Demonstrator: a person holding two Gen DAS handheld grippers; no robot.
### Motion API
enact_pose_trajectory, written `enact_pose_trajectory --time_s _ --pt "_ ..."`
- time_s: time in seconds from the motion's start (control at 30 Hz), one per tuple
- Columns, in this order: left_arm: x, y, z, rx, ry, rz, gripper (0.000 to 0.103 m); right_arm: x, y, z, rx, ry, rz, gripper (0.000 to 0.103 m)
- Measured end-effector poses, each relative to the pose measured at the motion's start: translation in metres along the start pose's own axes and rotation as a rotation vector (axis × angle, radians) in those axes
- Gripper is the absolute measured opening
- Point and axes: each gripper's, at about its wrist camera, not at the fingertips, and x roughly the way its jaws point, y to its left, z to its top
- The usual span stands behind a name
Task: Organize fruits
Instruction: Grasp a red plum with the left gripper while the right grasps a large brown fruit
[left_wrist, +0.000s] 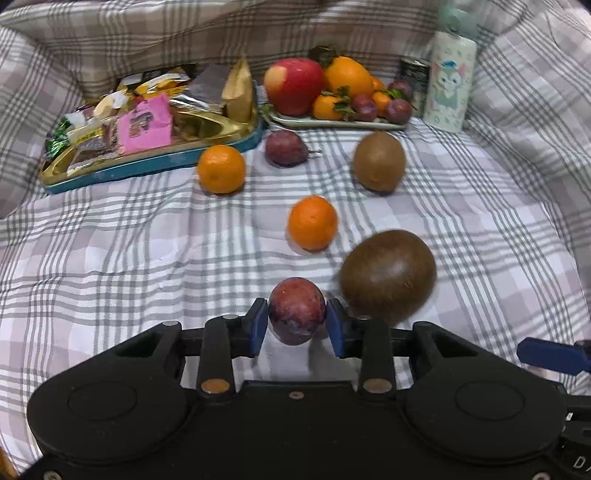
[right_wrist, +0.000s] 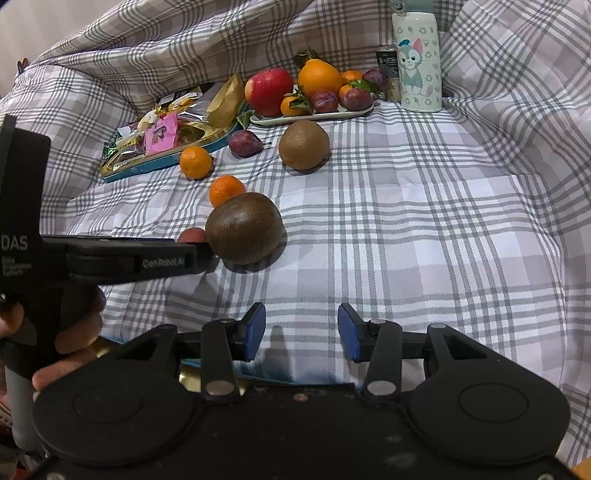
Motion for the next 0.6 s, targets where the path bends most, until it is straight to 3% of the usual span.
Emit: enact_pose_trajectory --time_s 0.3,0.6 --pt "0.002 0.034 -0.001 -0.052 -0.002 0.036 0.044 0.009 0.014 0.016 -0.031 -0.022 0.035 0.047" --pt "0.001 0.059 -0.003 -0.105 0.002 0.009 0.044 0.022 0.031 0.038 -0.049 -0.063 0.065 0.049"
